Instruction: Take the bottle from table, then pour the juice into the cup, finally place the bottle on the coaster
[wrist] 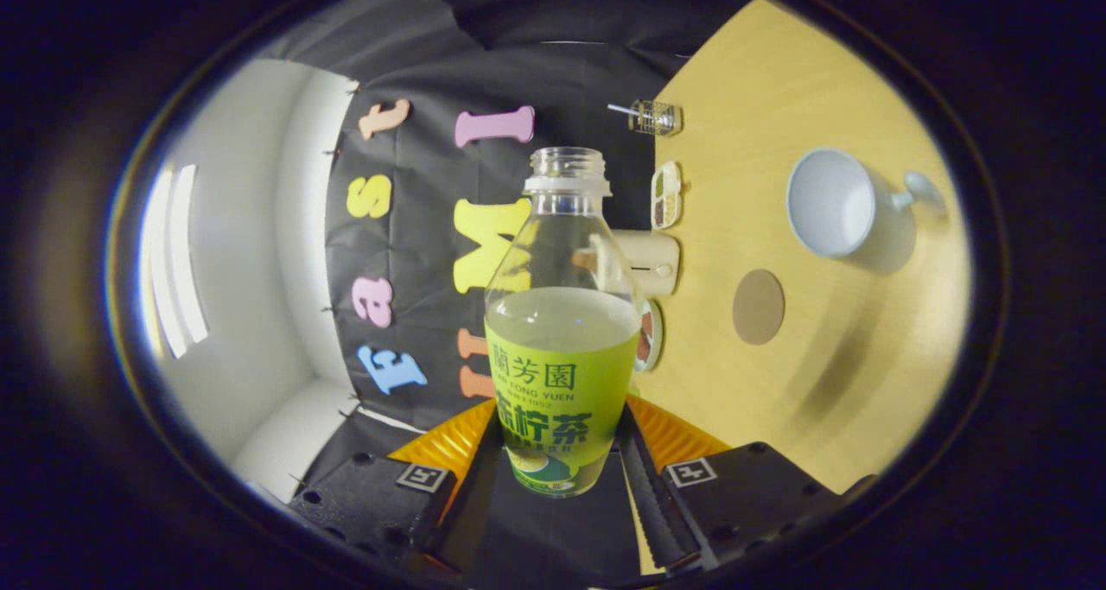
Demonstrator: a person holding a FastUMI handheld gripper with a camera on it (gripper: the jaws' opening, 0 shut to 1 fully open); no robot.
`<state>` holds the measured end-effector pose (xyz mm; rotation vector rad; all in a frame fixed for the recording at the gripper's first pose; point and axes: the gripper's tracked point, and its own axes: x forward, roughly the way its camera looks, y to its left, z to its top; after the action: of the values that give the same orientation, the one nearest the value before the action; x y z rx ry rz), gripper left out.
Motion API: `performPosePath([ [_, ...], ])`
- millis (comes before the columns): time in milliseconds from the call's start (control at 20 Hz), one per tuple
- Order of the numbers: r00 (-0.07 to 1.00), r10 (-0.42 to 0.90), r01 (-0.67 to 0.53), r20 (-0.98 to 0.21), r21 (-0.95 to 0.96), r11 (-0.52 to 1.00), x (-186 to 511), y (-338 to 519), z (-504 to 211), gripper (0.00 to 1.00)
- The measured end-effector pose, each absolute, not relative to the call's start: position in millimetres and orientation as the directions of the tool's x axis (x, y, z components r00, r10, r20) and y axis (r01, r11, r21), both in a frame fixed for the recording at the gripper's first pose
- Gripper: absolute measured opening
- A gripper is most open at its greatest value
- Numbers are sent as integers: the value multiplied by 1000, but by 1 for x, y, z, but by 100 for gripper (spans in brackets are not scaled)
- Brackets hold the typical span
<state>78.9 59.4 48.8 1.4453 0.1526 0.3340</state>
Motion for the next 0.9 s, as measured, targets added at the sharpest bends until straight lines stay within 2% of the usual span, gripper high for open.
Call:
performPosePath([
  [350,968,249,-136,14,868,478,54,55,34,77],
  [450,976,214,-104,-45,764,637,50,50,28,77],
  [600,983,101,-11,-152,506,862,49,32,14,77],
  [700,984,21,45,-175,364,930,52,18,11,78],
  [900,990,-55,85,-130,245,966,68,6,22,78],
])
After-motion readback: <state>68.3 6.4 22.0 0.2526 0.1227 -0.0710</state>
